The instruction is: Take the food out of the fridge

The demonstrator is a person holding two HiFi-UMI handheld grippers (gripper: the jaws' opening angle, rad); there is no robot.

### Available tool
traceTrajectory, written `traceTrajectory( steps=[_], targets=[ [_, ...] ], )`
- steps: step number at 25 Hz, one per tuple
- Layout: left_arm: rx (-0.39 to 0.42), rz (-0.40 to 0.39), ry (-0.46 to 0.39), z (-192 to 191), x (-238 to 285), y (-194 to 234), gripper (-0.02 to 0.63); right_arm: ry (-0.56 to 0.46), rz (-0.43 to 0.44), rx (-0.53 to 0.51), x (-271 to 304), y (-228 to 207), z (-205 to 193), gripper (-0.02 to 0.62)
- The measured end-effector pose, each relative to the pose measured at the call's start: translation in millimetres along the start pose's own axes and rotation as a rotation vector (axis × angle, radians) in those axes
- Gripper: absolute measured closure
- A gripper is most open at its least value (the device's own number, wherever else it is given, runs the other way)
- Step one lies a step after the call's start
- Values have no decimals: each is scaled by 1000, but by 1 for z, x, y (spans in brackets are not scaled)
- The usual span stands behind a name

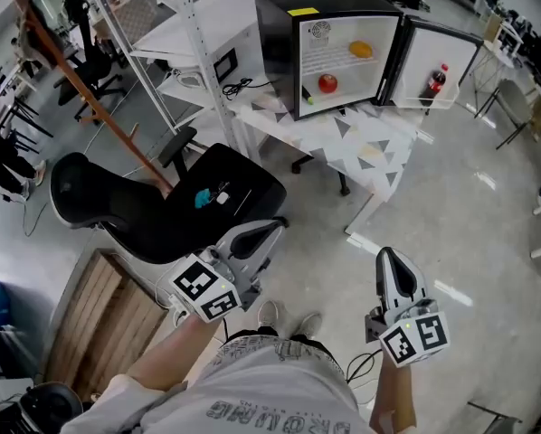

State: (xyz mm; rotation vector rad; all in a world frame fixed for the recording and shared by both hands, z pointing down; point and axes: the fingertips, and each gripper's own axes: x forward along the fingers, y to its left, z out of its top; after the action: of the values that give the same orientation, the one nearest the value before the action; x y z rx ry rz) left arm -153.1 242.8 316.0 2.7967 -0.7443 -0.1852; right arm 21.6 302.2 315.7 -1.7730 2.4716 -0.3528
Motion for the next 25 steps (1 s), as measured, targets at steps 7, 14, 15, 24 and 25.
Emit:
traceTrajectory(
  steps=[7, 14, 15, 24, 25],
  targets=[
    [5, 11, 3, -4, 6, -8, 601, 0, 10, 15, -5, -10, -3, 594],
    [17, 32, 7, -8, 16, -22, 601, -2, 40, 31, -13, -24, -2, 594],
    [18, 34, 7, -9, 18, -25, 601, -2, 43, 29, -15, -27, -1, 594],
    [28, 52, -8, -16, 35, -45, 601, -11, 83, 20, -27, -47, 6, 594],
    [28, 53, -9, -17, 37, -47, 601, -12, 85, 18, -28, -49, 6, 594]
  ],
)
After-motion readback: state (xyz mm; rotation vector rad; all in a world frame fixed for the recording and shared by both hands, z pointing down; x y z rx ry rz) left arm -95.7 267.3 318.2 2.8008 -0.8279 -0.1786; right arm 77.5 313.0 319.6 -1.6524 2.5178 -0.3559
